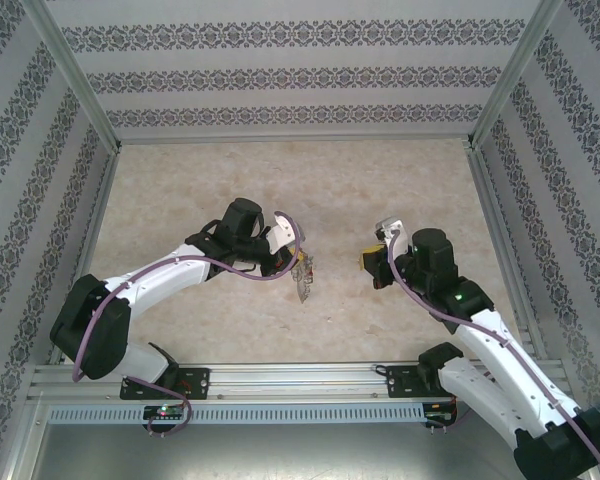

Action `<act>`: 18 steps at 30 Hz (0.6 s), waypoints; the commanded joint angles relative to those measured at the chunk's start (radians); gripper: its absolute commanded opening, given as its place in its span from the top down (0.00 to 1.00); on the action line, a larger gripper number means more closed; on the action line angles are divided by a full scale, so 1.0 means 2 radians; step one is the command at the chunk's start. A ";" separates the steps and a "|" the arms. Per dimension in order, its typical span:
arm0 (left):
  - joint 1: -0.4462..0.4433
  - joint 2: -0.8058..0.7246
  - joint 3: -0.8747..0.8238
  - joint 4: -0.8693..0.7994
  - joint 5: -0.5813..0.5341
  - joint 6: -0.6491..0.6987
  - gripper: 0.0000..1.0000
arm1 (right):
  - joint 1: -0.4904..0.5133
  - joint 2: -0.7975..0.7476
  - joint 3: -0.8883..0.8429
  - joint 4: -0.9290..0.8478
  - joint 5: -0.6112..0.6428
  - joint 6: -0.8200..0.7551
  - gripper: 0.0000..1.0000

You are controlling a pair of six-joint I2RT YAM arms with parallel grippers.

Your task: Put the keys on the keyring

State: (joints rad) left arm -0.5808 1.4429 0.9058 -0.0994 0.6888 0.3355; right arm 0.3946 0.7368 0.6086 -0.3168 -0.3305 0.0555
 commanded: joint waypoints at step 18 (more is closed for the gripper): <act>0.002 -0.008 -0.003 0.050 0.049 -0.025 1.00 | 0.022 0.029 -0.024 0.095 -0.017 -0.120 1.00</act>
State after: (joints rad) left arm -0.5808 1.4429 0.9054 -0.0605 0.7506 0.3042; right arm 0.4244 0.7811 0.5625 -0.1555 -0.4175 -0.1204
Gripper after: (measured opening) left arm 0.042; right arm 0.060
